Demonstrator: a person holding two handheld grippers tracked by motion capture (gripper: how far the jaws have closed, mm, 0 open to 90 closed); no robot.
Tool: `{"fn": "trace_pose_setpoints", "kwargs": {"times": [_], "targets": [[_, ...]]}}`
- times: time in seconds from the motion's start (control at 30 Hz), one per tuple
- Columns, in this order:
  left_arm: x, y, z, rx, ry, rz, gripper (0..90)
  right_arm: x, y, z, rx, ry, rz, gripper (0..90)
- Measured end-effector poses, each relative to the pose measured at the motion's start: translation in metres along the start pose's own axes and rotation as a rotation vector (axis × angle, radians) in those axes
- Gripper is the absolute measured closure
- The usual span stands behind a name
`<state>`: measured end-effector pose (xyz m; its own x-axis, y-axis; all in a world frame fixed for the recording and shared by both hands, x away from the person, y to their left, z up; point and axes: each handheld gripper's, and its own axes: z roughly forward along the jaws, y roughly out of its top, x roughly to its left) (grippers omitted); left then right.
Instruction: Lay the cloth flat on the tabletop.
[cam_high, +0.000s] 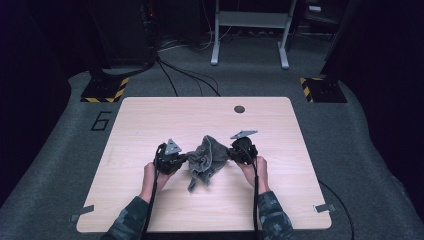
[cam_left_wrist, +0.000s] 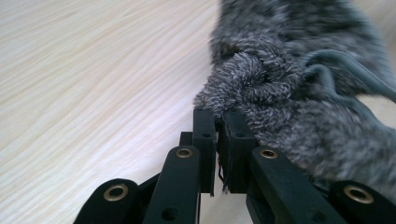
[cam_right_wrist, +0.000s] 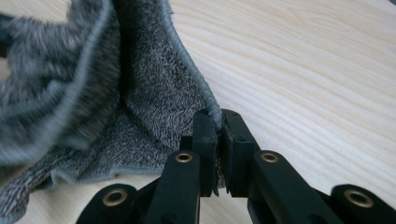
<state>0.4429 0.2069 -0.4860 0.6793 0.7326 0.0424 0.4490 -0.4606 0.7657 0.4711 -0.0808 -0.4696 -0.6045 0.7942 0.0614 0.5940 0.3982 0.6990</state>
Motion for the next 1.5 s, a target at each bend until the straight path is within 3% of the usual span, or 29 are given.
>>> {"fn": "trace_pose_setpoints", "kwargs": {"times": [0.1, 0.13, 0.2, 0.23, 0.3, 0.33, 0.4, 0.43, 0.47, 0.6, 0.67, 0.73, 0.77, 0.87, 0.93, 1.1, 1.13, 1.2, 1.3, 1.4, 1.43, 1.5], "targets": [[0.013, -0.002, 0.001, 0.016, -0.005, -0.025, 84.9, 0.001, -0.003, -0.003, -0.002, 0.003, 0.001, 85.1], [0.016, -0.003, 0.000, 0.016, -0.015, -0.048, 80.7, 0.003, -0.006, -0.005, -0.006, 0.011, -0.012, 84.4], [0.016, -0.004, -0.002, 0.017, -0.013, -0.057, 67.6, 0.006, -0.007, -0.005, -0.011, 0.009, -0.003, 83.1], [0.016, -0.004, -0.004, 0.025, -0.014, -0.065, 67.6, 0.006, -0.007, -0.005, -0.011, 0.009, -0.003, 83.1], [0.011, -0.003, -0.012, -0.001, -0.004, -0.094, 51.8, 0.007, -0.009, -0.006, -0.013, 0.017, -0.008, 82.9], [0.006, -0.002, -0.021, -0.019, 0.008, -0.093, 42.7, 0.008, -0.009, -0.007, -0.018, 0.016, -0.006, 82.7], [0.003, -0.002, -0.026, -0.032, 0.010, -0.084, 38.9, 0.008, -0.009, -0.007, -0.019, 0.020, -0.008, 82.4], [-0.005, 0.000, -0.034, -0.063, 0.017, -0.074, 38.2, 0.009, -0.010, -0.008, -0.024, 0.017, -0.009, 81.6], [-0.005, 0.000, -0.034, -0.063, 0.017, -0.074, 38.2, 0.009, -0.010, -0.008, -0.024, 0.017, -0.009, 81.6], [-0.026, 0.004, -0.039, -0.083, 0.001, -0.033, 37.1, 0.011, -0.011, -0.008, -0.034, 0.020, 0.006, 80.1], [-0.036, 0.006, -0.038, -0.076, 0.006, -0.011, 36.7, 0.011, -0.012, -0.008, -0.035, 0.017, 0.013, 78.9], [-0.058, 0.008, -0.036, -0.080, 0.012, 0.022, 34.2, 0.011, -0.014, -0.009, -0.043, 0.014, 0.019, 76.4], [-0.058, 0.008, -0.036, -0.080, 0.012, 0.022, 34.1, 0.011, -0.015, -0.010, -0.046, 0.015, 0.027, 75.1], [-0.078, 0.009, -0.030, -0.070, -0.002, 0.082, 33.2, 0.012, -0.017, -0.012, -0.047, 0.015, 0.034, 70.8], [-0.089, 0.009, -0.021, -0.036, -0.007, 0.129, 32.6, 0.012, -0.021, -0.015, -0.052, -0.001, 0.038, 64.2], [-0.088, 0.008, -0.009, -0.004, 0.014, 0.138, 34.7, 0.007, -0.028, -0.016, -0.055, -0.029, 0.045, 57.9], [-0.086, 0.008, -0.007, 0.012, 0.020, 0.141, 36.5, 0.006, -0.030, -0.015, -0.048, -0.033, 0.065, 57.3], [-0.083, 0.006, -0.004, 0.027, 0.025, 0.132, 47.1, 0.000, -0.032, -0.010, -0.030, -0.042, 0.097, 54.6], [-0.077, 0.004, -0.001, 0.026, 0.039, 0.111, 54.7, -0.007, -0.032, -0.005, -0.032, -0.032, 0.109, 54.5], [-0.073, 0.003, -0.001, 0.035, 0.020, 0.110, 69.3, -0.011, -0.030, 0.001, -0.028, -0.007, 0.110, 58.4], [-0.072, 0.002, -0.001, 0.032, 0.016, 0.103, 73.0, -0.010, -0.028, 0.004, -0.024, 0.008, 0.103, 67.8], [-0.069, 0.000, -0.003, 0.019, 0.010, 0.095, 78.5, -0.009, -0.028, 0.004, -0.023, 0.011, 0.086, 75.4]]}}
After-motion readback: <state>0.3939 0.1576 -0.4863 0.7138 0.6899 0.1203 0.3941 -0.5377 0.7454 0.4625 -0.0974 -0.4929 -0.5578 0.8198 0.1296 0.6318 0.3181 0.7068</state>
